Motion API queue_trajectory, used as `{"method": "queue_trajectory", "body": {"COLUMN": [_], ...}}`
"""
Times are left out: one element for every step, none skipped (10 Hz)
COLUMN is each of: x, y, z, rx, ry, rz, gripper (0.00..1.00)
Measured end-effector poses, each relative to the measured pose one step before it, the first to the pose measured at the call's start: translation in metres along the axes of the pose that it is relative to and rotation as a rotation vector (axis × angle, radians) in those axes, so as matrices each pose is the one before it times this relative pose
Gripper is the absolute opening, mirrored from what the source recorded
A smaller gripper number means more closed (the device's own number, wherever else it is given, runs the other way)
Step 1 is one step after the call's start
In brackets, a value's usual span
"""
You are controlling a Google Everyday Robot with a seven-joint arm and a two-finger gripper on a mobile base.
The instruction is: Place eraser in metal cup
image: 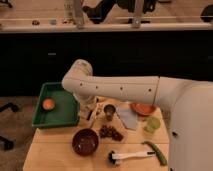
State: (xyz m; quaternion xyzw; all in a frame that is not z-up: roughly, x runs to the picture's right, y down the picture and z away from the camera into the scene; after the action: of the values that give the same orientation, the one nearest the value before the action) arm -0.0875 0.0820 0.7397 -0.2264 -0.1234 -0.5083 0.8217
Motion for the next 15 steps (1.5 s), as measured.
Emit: {"method": "queue_trajectory", "body": {"x": [-0.00032, 0.00046, 0.0003, -0.00008, -0.00001, 0.00362, 0.00512, 0.00642, 0.00687, 0.00955, 0.0045, 0.00856, 0.00668, 0.00192, 0.00224], "y": [-0.00055, 0.00054, 0.00038, -0.00004, -0.00007, 0.00144, 0.00193, 0.00551, 0.00547, 0.0077, 0.00377, 0.00627, 0.00507, 0.0014, 0.00062], "z": [0.00002, 0.00017, 0.00004, 0.00004, 0.00014, -0.00034, -0.00083, -0.00121, -0.00129, -0.00157, 0.00002, 0.00195, 0.0027, 0.00311, 0.00311], "rx": [0.00083, -0.00072, -0.00021, -0.00014, -0.00049, -0.00779, -0.00462, -0.00743, -0.00126, 0.00061, 0.00199, 0.02004, 0.01346, 0.01026, 0.00552], "ry": [-0.00027, 0.00041, 0.0001, -0.00001, 0.00096, 0.00682, 0.0039, 0.00383, -0.00186, -0.00946, -0.01282, -0.05041, -0.04116, -0.04087, -0.02516], "rz": [-0.00072, 0.00088, 0.00082, -0.00019, -0.00056, 0.01798, 0.01797, 0.01894, 0.02217, 0.02802, 0.01055, 0.02001, 0.01303, 0.00575, 0.00345], "gripper": [0.0, 0.0, 0.0, 0.0, 0.0, 0.0, 0.0, 0.0, 0.0, 0.0, 0.0, 0.0, 0.0, 0.0, 0.0]}}
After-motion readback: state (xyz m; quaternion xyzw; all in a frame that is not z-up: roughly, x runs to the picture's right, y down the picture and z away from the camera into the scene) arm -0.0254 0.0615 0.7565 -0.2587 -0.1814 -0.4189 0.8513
